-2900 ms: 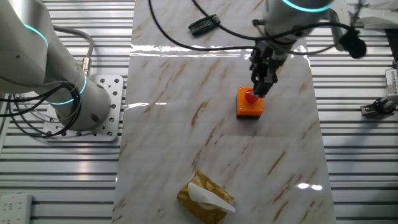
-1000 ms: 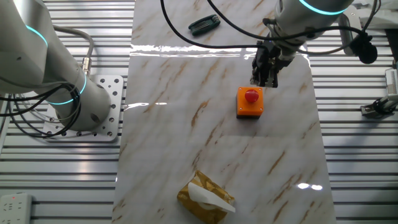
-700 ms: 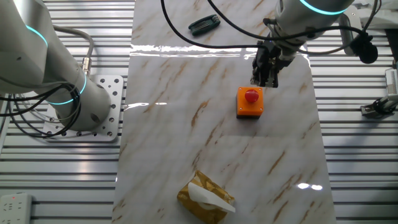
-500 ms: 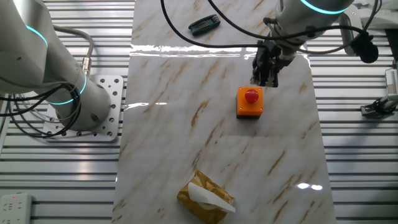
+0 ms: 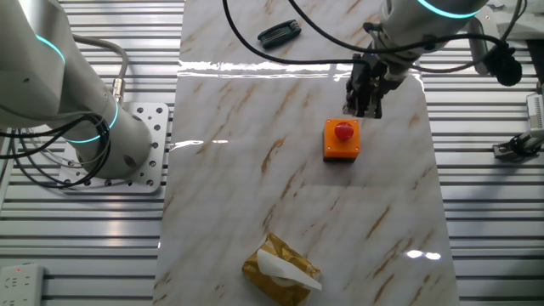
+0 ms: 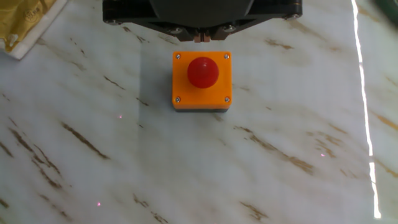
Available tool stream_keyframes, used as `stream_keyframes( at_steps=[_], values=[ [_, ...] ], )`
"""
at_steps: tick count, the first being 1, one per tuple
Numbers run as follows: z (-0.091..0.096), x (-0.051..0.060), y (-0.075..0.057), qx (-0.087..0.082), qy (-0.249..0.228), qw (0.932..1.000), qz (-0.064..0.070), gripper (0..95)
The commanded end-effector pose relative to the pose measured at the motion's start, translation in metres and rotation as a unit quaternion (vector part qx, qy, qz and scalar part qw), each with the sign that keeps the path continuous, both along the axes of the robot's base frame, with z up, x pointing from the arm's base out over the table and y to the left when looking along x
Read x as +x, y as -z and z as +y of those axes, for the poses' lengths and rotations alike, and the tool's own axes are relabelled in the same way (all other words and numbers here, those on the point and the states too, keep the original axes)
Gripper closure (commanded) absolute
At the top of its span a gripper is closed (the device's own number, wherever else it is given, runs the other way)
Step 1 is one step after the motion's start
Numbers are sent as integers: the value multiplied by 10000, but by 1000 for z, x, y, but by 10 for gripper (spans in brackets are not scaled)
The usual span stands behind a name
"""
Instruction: Pull out a napkin
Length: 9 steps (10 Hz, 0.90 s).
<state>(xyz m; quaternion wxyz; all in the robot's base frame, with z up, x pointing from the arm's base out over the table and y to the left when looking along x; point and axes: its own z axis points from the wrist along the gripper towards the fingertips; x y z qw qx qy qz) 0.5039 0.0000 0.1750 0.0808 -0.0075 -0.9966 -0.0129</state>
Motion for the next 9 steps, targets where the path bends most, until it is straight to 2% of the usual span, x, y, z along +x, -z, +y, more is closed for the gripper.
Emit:
stream_keyframes(
  at_steps=[1, 3, 5, 6, 7, 9],
  values=[
    [0, 0, -1, -2, -23, 10000, -11, 950],
    [-5, -1, -3, -53, -41, 10000, -8, 950],
    [-44, -9, 2, -69, -311, 9995, -50, 950],
    [-69, -17, 5, 6, -389, 9992, -75, 950],
    [-96, -27, 5, 5, -510, 9986, -96, 950],
    [-127, -41, -12, -6, -585, 9982, -87, 950]
  ],
)
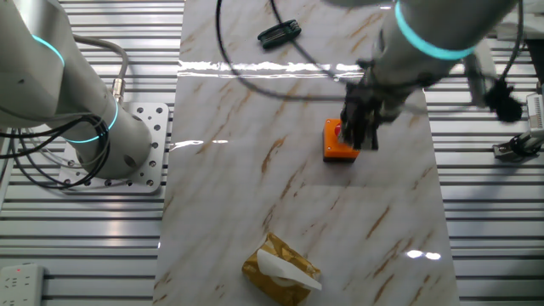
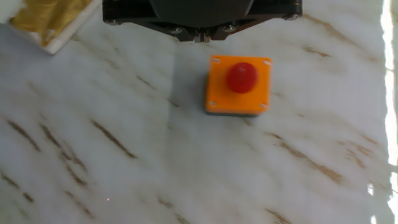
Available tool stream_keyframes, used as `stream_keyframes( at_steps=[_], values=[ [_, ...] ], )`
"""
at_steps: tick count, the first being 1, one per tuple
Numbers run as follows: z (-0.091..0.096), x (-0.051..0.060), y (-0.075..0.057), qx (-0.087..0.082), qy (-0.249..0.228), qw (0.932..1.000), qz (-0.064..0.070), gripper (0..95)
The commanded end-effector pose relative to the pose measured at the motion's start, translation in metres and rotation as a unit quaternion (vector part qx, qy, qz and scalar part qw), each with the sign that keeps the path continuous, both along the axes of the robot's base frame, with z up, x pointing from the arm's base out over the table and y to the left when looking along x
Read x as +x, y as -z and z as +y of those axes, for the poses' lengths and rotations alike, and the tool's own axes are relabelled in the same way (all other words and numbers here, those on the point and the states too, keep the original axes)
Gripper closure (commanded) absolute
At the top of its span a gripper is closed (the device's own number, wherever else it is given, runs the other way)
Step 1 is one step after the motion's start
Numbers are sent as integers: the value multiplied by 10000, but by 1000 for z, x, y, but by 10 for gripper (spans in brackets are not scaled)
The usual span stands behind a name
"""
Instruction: Pull out a napkin
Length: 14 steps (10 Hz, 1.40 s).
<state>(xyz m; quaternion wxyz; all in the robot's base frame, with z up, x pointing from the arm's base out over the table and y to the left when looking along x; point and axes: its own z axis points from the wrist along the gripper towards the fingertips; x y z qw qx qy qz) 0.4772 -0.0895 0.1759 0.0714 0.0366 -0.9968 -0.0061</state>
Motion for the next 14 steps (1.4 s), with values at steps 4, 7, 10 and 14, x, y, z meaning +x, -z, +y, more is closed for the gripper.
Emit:
stream_keyframes(
  at_steps=[4, 7, 10, 14],
  values=[
    [-77, -36, -15, 54, -303, 9995, -58, 950],
    [-89, -44, -14, 52, -337, 9994, -67, 950],
    [-93, -49, -18, 74, -393, 9992, -65, 950],
    [-93, -50, -19, 79, -416, 9991, -68, 950]
  ],
)
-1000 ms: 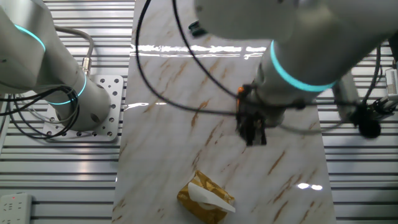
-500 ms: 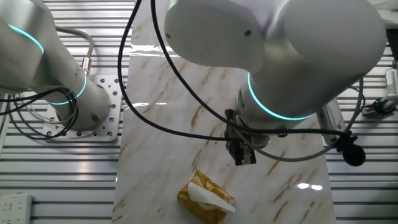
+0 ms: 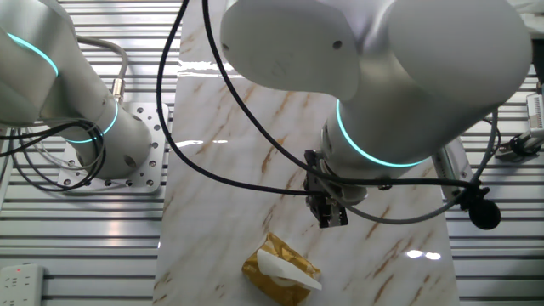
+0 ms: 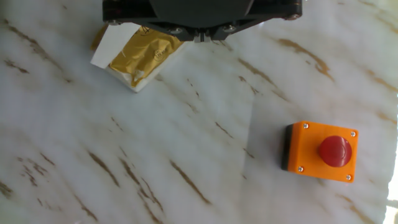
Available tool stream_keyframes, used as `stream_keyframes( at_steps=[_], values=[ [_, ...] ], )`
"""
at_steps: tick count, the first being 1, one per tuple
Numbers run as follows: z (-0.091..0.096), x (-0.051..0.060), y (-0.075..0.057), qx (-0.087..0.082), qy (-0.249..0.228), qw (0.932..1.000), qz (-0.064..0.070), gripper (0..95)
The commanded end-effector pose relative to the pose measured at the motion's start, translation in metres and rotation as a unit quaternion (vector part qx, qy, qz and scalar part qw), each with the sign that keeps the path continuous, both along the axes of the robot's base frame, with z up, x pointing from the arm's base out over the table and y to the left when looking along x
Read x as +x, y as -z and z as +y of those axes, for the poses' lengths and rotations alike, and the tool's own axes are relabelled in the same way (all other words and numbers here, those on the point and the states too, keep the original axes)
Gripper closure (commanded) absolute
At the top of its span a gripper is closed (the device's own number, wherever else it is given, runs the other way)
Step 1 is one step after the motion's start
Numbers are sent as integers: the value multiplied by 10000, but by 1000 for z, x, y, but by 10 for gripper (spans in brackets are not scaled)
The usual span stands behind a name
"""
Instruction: Pull out a napkin
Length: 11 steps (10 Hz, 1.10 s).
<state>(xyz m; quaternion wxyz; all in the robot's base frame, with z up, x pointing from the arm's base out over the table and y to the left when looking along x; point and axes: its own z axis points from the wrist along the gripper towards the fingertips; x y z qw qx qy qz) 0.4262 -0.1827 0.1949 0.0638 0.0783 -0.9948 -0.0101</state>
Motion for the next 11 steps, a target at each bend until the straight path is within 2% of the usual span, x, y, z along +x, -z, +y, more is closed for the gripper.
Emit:
stream_keyframes(
  at_steps=[1, 11],
  values=[
    [0, 1, 1, 6, -7, 10000, 6, 950],
    [1, 2, 2, 1, 42, 10000, -77, 950]
  ],
)
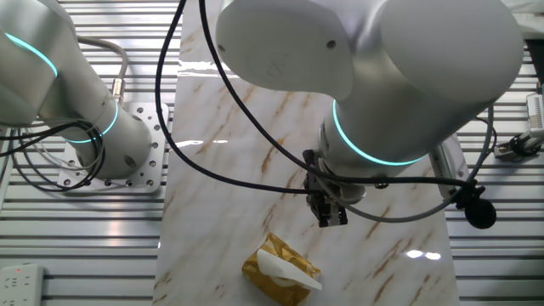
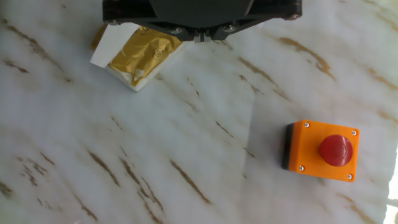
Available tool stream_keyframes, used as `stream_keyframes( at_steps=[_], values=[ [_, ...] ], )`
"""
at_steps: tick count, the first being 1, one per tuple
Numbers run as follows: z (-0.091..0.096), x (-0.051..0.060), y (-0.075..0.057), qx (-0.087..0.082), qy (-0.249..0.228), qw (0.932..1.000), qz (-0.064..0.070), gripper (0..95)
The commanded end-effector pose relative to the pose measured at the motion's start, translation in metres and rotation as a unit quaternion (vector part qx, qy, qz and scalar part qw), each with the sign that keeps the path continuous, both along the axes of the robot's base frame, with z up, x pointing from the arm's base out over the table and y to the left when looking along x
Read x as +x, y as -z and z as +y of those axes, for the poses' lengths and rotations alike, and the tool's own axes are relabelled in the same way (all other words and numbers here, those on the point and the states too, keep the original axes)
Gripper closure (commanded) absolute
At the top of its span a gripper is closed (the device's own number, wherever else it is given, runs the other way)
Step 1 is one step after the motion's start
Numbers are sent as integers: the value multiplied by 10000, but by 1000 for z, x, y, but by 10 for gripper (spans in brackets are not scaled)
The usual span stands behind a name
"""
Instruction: Pull out a napkin
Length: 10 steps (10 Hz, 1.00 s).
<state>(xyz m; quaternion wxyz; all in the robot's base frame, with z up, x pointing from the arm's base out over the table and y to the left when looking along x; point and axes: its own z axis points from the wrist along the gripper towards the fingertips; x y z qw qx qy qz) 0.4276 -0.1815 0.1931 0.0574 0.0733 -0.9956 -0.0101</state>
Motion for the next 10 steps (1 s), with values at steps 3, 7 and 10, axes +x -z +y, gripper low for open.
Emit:
stream_keyframes(
  at_steps=[3, 7, 10],
  values=[
    [0, 0, 0, -1, 8, 10000, -19, 950],
    [0, 0, 0, 196, 20, 9998, -79, 950],
    [0, 0, 0, 67, 510, 9987, -53, 950]
  ],
)
